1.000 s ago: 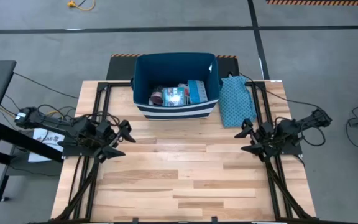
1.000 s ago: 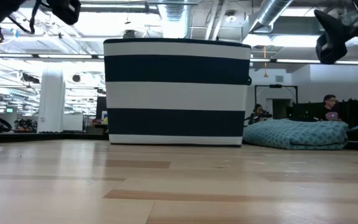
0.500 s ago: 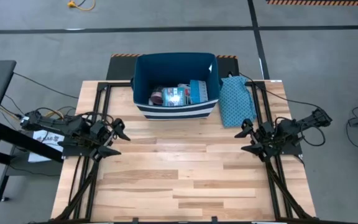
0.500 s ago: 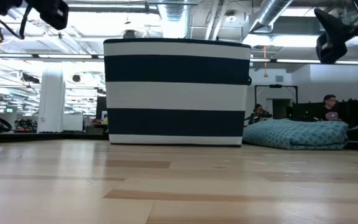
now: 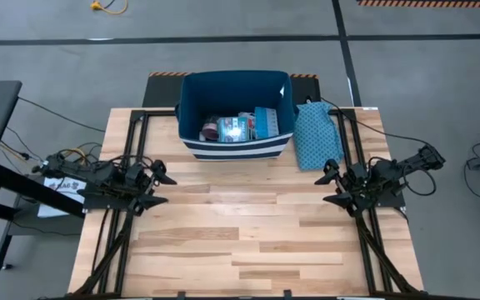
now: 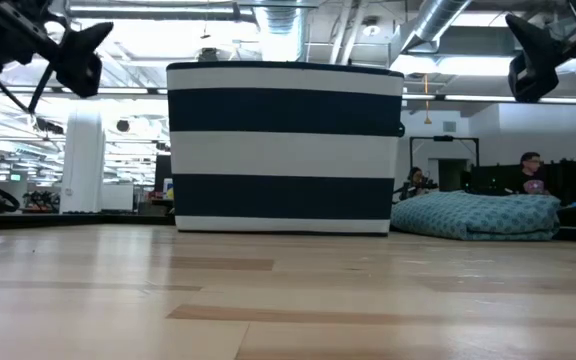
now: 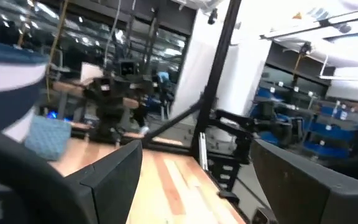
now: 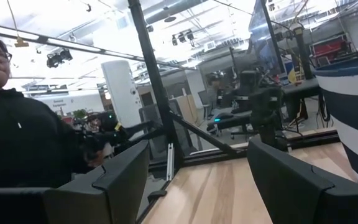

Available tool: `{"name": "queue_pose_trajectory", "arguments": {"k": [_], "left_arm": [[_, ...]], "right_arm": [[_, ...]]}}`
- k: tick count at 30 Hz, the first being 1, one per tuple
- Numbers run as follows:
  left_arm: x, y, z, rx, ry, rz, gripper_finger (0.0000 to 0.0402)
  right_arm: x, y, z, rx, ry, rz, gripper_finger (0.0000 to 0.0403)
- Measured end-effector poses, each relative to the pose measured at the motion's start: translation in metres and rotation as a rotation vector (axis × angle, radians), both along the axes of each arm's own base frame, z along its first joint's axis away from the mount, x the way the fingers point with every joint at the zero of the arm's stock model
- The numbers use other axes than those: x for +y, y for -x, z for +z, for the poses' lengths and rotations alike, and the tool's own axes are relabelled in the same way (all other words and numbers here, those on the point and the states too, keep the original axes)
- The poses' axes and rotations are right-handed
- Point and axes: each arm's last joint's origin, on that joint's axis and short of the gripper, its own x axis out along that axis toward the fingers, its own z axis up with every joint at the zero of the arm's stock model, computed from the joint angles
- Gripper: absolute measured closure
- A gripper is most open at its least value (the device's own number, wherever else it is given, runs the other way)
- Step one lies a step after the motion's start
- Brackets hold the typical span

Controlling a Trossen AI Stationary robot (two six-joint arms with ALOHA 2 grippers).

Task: Pick & place medical supplies in basket/bin
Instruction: Return to Home Position

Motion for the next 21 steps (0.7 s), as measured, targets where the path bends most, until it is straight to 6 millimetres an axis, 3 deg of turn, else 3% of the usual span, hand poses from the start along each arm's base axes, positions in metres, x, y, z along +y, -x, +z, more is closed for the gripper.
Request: {"name": "queue_pose_trajectory", "arguments": {"k": [5, 12, 16, 21], "left_arm": [[0.002, -0.002, -0.005, 0.042, -0.054, 0.096, 0.0110], [0.007, -0.004, -0.018, 0.188, 0.013, 0.267, 0.0110], [0.005, -0.004, -0.019, 0.215, 0.139, 0.192, 0.0110], [0.004, -0.004, -0.020, 0.230, 0.163, 0.135, 0.0110]], "right_arm": [[0.000, 0.000, 0.000, 0.004, 0.002, 0.000, 0.0137], [0.000, -0.001, -0.004, 0.038, 0.016, 0.000, 0.0137], [0.001, -0.001, -0.005, 0.050, 0.021, 0.000, 0.0137], [0.001, -0.001, -0.005, 0.050, 0.021, 0.000, 0.0137]]}}
